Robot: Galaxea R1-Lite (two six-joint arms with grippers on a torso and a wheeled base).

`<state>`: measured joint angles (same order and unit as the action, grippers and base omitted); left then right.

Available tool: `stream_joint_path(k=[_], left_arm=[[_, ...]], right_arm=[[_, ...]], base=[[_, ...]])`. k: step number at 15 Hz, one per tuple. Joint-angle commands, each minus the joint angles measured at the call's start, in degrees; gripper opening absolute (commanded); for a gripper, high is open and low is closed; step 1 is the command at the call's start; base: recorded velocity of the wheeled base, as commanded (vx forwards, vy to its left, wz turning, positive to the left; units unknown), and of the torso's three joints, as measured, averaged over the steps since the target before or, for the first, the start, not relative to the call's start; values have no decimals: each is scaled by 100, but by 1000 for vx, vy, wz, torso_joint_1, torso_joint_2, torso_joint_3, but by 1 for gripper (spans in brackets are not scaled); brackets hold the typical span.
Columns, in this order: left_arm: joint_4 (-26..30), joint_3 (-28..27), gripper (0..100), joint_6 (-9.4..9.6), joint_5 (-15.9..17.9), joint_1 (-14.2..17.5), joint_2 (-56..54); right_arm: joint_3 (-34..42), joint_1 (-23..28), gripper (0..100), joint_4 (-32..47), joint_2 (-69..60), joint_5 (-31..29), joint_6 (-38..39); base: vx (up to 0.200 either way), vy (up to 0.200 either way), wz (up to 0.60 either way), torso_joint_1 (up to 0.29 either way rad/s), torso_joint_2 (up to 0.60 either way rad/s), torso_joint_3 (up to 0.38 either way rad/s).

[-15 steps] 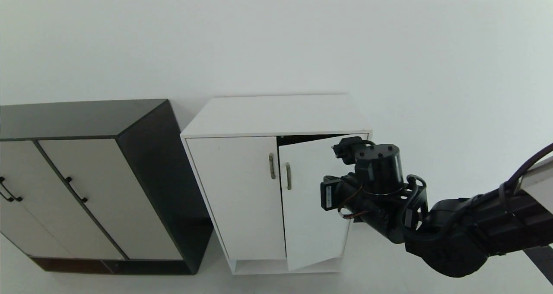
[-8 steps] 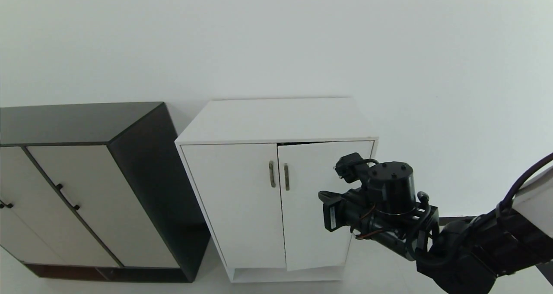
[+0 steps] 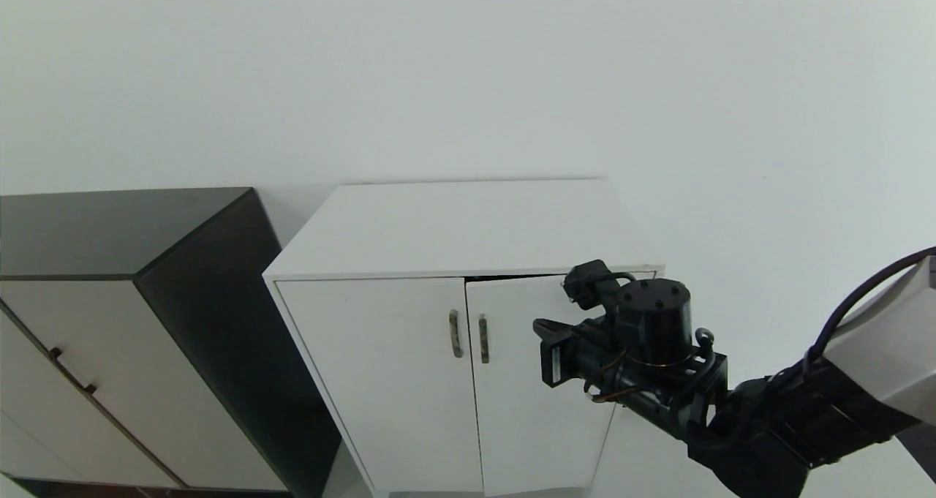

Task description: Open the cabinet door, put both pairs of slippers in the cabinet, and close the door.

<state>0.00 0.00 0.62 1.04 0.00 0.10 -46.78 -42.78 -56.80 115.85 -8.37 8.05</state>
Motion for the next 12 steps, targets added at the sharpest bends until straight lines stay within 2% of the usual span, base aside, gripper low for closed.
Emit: stream_joint_path(k=[1,12], left_arm=[[0,0,0,-1,2,0,-1],[0,0,0,-1,2,0,-1]], right_arm=[[-95,41,0,-68,298,-6,-14],[-1071,542,0,-68,1028,-6,-14]], base=[[0,0,0,0,0,0],[0,0,0,0,0,0]])
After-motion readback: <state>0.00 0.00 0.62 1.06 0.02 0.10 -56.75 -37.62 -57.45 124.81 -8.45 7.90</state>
